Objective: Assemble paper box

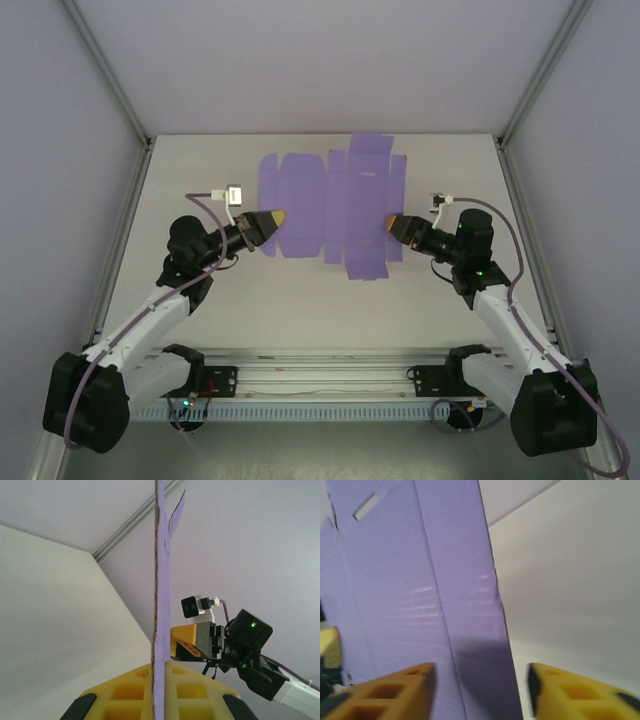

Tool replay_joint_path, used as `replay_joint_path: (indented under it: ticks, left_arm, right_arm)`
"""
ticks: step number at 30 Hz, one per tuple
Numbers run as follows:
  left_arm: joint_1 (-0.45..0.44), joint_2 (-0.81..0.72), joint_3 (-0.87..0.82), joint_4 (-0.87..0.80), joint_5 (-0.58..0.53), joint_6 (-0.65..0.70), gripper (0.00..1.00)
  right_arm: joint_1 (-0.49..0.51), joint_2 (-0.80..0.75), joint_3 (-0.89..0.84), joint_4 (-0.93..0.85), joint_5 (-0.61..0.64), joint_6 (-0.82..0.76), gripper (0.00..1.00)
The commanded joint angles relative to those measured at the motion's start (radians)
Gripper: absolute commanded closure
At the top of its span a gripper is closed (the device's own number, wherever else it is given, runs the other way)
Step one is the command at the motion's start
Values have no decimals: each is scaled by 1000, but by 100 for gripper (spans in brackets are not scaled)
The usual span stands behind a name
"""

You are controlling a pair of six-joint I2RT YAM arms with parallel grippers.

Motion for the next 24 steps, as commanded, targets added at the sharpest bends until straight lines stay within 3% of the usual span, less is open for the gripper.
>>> replay_joint_path:
  ticks: [1,6,8,9,11,12,13,16,20,24]
  left_arm:
    - [-4,-38,5,-79,-43,39,100]
    - [-5,-64,-17,-109,-81,48,100]
    - [-5,-77,-21,-157,-112,69,100]
    - [-4,-86,-23,-192,-138,77,86]
    - [-4,-101,-25,-278,-195,109,47]
    - [-5,-111,-24,-343,-247,130,15]
    - [-5,-118,-27,-399,-302,147,0]
    - [-4,-134,-45,-530,-446,142,0]
    - [-4,-183,-76,-596,-506,139,0]
    - [-5,-235,-51,-701,-567,167,0]
  right_arm:
    - [-4,-22,-16,96,-62,0,65]
    - [-4,-53,-26,82,-46,-33,100]
    - [-5,-59,-20,41,-30,-57,100]
    - [-4,-60,-13,5,-16,-78,100]
    - [-4,-58,-10,-47,8,-113,100]
    - [-5,-54,-13,-63,20,-129,100]
    - [-5,-49,-19,-75,30,-135,100]
    - [-2,-8,-41,-87,41,-151,100]
    - [13,87,-54,-124,70,-185,100]
    - [79,137,-25,-250,203,-328,100]
